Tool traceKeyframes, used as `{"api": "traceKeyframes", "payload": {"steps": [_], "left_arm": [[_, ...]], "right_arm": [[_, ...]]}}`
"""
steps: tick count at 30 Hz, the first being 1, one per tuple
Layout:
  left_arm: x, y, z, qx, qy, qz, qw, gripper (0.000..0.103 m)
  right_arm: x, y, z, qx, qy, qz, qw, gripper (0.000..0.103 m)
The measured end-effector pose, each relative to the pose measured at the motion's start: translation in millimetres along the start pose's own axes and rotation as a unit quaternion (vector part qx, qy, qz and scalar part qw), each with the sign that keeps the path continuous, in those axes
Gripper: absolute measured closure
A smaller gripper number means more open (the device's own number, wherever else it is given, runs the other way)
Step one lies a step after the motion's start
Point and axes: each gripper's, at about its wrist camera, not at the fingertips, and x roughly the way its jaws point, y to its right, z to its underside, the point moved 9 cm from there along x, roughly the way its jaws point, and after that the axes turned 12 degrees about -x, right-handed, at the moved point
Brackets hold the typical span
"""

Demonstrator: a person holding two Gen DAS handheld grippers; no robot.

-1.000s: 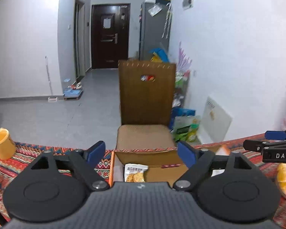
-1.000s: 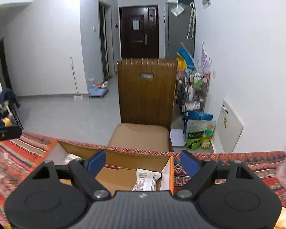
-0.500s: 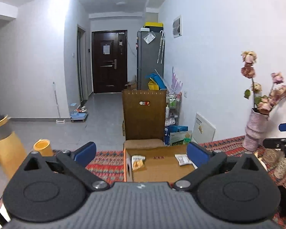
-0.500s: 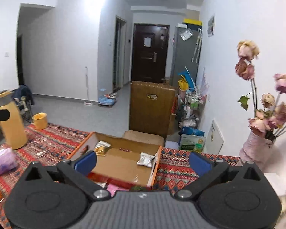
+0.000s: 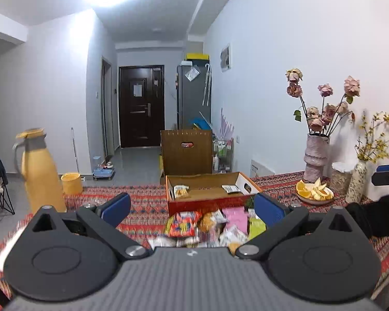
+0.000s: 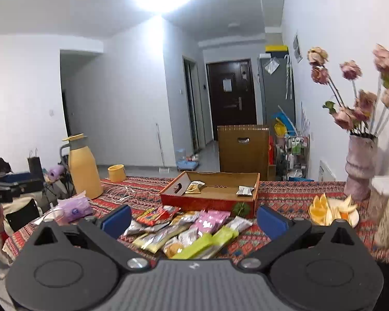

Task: Organize snacks
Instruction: 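Move both open tools back toward the snack pile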

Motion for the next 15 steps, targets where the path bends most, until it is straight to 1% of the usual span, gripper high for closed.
{"api": "traceKeyframes", "payload": {"steps": [2, 4, 5, 7, 9, 11, 12, 14, 15], "left_arm": [[-12.5, -6.1, 27.3, -0.016, -0.001, -0.004, 0.9999, 0.0], [-22.3, -7.0, 56.4, -0.015, -0.005, 0.019, 0.9997, 0.0], [-24.7, -9.3, 69.2, -0.025, -0.007, 0.02, 0.9995, 0.0], [-29.6, -14.4, 88.8, -0.034, -0.001, 0.014, 0.9993, 0.0], [-34.1, -20.3, 106.6, -0.037, 0.014, 0.0, 0.9992, 0.0], [-34.5, -19.8, 123.2, -0.016, 0.015, -0.01, 0.9997, 0.0], [-33.0, -19.2, 129.9, -0.006, 0.013, -0.017, 0.9998, 0.0], [-28.3, -18.1, 143.0, 0.008, 0.001, -0.024, 0.9997, 0.0], [-26.8, -18.8, 147.4, 0.012, -0.008, -0.022, 0.9997, 0.0]], "right_arm": [[-14.4, -12.7, 24.9, -0.009, 0.02, 0.01, 1.0, 0.0], [-21.6, -22.1, 47.8, -0.011, 0.031, 0.023, 0.999, 0.0], [-24.0, -26.4, 57.6, -0.012, 0.031, 0.029, 0.999, 0.0], [-29.8, -35.4, 77.0, -0.019, 0.044, 0.051, 0.998, 0.0], [-30.9, -44.5, 95.5, -0.03, 0.053, 0.075, 0.995, 0.0], [-24.1, -54.0, 114.8, -0.049, 0.046, 0.099, 0.993, 0.0], [-19.5, -57.6, 125.1, -0.046, 0.041, 0.108, 0.992, 0.0], [-5.0, -60.8, 148.1, -0.017, 0.025, 0.121, 0.992, 0.0], [1.3, -62.3, 157.0, -0.008, 0.016, 0.115, 0.993, 0.0]]}}
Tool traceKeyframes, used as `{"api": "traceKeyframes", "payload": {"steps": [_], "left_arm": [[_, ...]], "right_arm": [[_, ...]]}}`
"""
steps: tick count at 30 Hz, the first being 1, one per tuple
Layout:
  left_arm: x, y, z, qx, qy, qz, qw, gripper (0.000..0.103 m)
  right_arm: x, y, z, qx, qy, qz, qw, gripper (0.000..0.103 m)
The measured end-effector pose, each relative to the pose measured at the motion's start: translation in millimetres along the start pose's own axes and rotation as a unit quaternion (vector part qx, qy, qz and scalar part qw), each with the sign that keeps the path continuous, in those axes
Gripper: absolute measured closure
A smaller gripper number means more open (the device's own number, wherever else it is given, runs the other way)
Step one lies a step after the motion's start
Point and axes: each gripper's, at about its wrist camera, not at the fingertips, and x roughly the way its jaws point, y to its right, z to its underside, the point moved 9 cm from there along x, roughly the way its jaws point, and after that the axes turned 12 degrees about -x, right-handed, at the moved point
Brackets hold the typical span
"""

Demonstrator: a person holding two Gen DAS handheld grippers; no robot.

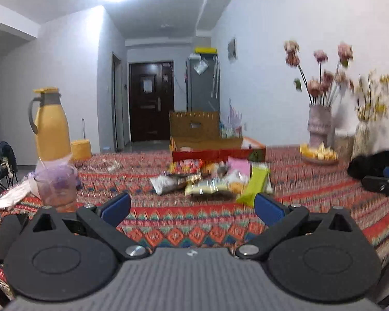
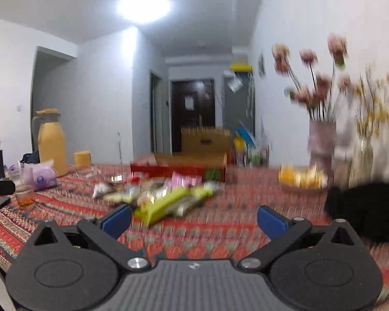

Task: Organize snacks
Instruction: 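Move both open tools back toward the snack pile, then grasp a cracker packet with the right tool while the left tool grasps a white packet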

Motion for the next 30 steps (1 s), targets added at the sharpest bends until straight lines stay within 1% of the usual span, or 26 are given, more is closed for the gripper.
{"api": "traceKeyframes", "payload": {"steps": [2, 4, 7, 10, 12, 14, 17, 19, 21, 22, 24, 27, 29, 30], "left_arm": [[5.8, 1.1, 7.9, 0.001, -0.009, 0.005, 0.9999, 0.0], [12.3, 0.3, 16.1, 0.001, -0.017, 0.003, 0.9999, 0.0], [24.5, -5.8, 25.0, -0.009, -0.034, -0.004, 0.9994, 0.0], [38.7, -12.7, 29.3, -0.021, -0.051, -0.011, 0.9984, 0.0], [49.9, -17.8, 32.0, -0.025, -0.065, -0.015, 0.9975, 0.0], [60.7, -21.2, 32.8, -0.022, -0.074, -0.017, 0.9969, 0.0], [76.7, -27.7, 27.6, -0.025, -0.069, -0.016, 0.9972, 0.0], [89.7, -33.1, 20.7, -0.031, -0.071, -0.014, 0.9969, 0.0], [106.1, -39.2, 14.8, -0.028, -0.085, -0.02, 0.9958, 0.0], [116.6, -43.5, 11.6, -0.022, -0.096, -0.027, 0.9948, 0.0], [140.5, -52.1, 3.6, -0.001, -0.111, -0.036, 0.9932, 0.0], [176.0, -58.2, -9.2, 0.049, -0.108, -0.034, 0.9924, 0.0], [202.8, -61.2, -14.0, 0.088, -0.107, -0.051, 0.989, 0.0], [216.8, -62.7, -15.2, 0.104, -0.108, -0.056, 0.9871, 0.0]], "right_arm": [[8.8, -9.6, 17.2, 0.011, -0.022, -0.018, 1.0, 0.0], [14.7, -15.2, 27.3, 0.017, -0.034, -0.016, 0.999, 0.0], [21.1, -25.6, 32.1, 0.009, -0.038, -0.03, 0.999, 0.0], [35.0, -33.8, 35.9, -0.008, -0.058, -0.03, 0.998, 0.0], [43.7, -37.9, 35.3, -0.012, -0.067, -0.031, 0.997, 0.0], [53.3, -40.4, 33.4, -0.007, -0.071, -0.043, 0.997, 0.001], [72.9, -42.5, 26.2, 0.001, -0.082, -0.061, 0.995, 0.002], [86.7, -44.1, 17.2, -0.009, -0.083, -0.063, 0.995, 0.003], [100.7, -47.2, 5.6, -0.027, -0.077, -0.063, 0.995, 0.007], [108.7, -48.8, -0.3, -0.036, -0.076, -0.063, 0.994, 0.008], [127.7, -52.6, -12.3, -0.046, -0.077, -0.065, 0.994, 0.012], [161.2, -58.6, -23.9, -0.054, -0.095, -0.077, 0.991, 0.012], [185.0, -63.9, -29.8, -0.061, -0.106, -0.084, 0.989, 0.014], [197.9, -68.1, -33.6, -0.07, -0.11, -0.092, 0.987, 0.017]]}}
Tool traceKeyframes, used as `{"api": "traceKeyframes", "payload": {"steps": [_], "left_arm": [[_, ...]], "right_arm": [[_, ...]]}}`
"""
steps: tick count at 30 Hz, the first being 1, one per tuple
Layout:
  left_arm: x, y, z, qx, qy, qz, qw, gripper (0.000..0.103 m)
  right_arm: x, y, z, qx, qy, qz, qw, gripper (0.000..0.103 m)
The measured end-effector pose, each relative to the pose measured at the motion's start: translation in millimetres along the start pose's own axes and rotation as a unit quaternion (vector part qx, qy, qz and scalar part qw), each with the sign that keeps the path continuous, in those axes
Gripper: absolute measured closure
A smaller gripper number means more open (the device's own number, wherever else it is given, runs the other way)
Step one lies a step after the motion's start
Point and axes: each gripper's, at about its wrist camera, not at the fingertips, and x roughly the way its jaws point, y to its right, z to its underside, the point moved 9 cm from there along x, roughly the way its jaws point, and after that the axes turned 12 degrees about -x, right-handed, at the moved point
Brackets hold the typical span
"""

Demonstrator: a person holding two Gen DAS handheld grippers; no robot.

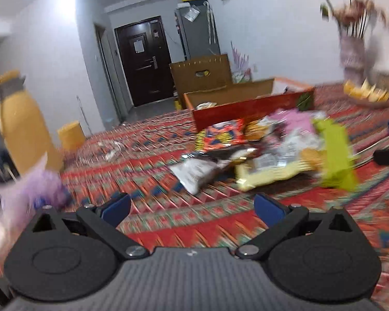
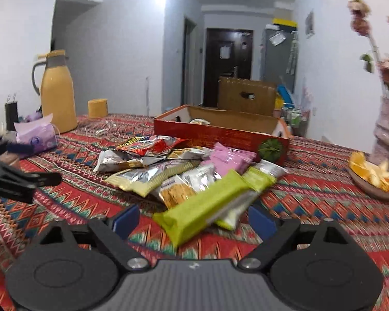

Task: Organize snacks
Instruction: 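Grasp a cracker packet with the right tool while the left tool grasps a white packet, then lift both held packets and carry them over the cardboard box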

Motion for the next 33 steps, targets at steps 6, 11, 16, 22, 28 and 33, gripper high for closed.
{"api": "traceKeyframes", "payload": {"steps": [6, 11, 16, 22, 28, 33], "left_arm": [[80.8, 5.6, -8.5, 0.067, -0.028, 0.018, 0.9972, 0.0], [120.8, 1.4, -15.5, 0.061, -0.058, 0.059, 0.9947, 0.012], [147.4, 8.4, -12.4, 0.046, -0.064, 0.108, 0.991, 0.016], [139.6, 7.8, -14.4, 0.019, -0.058, 0.134, 0.9891, 0.047], [92.5, 9.4, 2.4, -0.007, -0.067, 0.121, 0.9904, 0.051], [30.0, 9.4, 21.0, -0.047, -0.054, 0.094, 0.993, 0.052]], "right_arm": [[70.7, -13.4, -20.5, -0.071, -0.042, -0.047, 0.995, 0.023], [110.5, -27.2, -18.5, -0.145, -0.071, -0.07, 0.984, 0.025], [135.4, -23.2, -13.2, -0.136, -0.085, -0.094, 0.983, 0.046], [131.4, -25.0, -9.9, -0.119, -0.076, -0.105, 0.984, 0.062], [103.5, -7.9, 1.3, -0.069, -0.082, -0.084, 0.991, 0.063], [57.5, 7.1, 14.6, -0.019, -0.063, -0.069, 0.995, 0.063]]}}
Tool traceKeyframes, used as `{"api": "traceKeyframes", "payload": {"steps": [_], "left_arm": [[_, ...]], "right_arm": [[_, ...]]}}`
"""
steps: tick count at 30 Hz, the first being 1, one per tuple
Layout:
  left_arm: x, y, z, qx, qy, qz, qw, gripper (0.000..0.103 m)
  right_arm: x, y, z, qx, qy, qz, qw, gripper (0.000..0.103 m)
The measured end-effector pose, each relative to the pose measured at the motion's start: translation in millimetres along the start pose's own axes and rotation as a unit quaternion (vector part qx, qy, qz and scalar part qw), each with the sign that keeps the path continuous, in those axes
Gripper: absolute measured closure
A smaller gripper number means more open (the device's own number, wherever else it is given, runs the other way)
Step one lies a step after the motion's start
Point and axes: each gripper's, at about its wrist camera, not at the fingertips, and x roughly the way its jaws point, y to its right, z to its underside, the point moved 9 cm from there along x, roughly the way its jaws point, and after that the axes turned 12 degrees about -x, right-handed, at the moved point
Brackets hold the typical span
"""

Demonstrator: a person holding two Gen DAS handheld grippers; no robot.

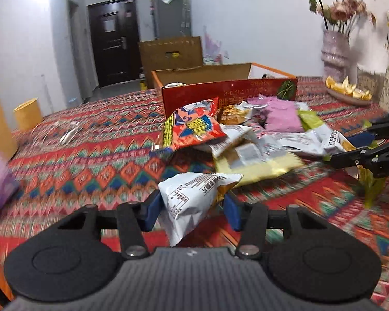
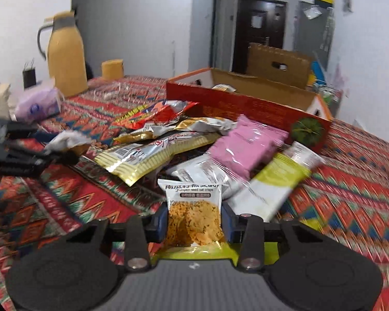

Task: Organize snacks
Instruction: 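Lift both held packets and carry them over the cardboard box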

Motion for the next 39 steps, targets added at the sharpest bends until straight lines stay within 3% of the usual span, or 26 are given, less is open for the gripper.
{"api": "traceKeyframes", "payload": {"steps": [7, 14, 22, 25, 33, 39], "left_arm": [[-64.3, 19.4, 32.9, -0.045, 0.006, 0.001, 0.999, 0.051], [-120.8, 48.1, 40.5, -0.037, 0.032, 0.0, 0.9988, 0.051], [-142.2, 77.9, 25.0, -0.039, 0.052, 0.019, 0.9977, 0.051], [-139.9, 83.9, 18.1, -0.034, 0.059, 0.01, 0.9976, 0.051], [-115.8, 85.5, -31.9, -0.037, 0.079, 0.001, 0.9962, 0.051], [-91.1, 77.0, -100.9, -0.061, 0.093, 0.018, 0.9936, 0.051]], "right_arm": [[-62.5, 0.3, 22.7, 0.026, 0.019, 0.023, 0.999, 0.063], [-119.7, 5.7, 33.6, 0.044, 0.056, 0.048, 0.996, 0.063], [-152.6, 13.9, 48.3, 0.057, 0.079, 0.055, 0.994, 0.063], [-154.5, 21.0, 51.5, 0.062, 0.081, 0.058, 0.993, 0.063], [-151.2, 62.3, 32.6, 0.059, 0.096, 0.069, 0.991, 0.063], [-141.6, 114.5, -20.2, 0.053, 0.118, 0.044, 0.991, 0.063]]}}
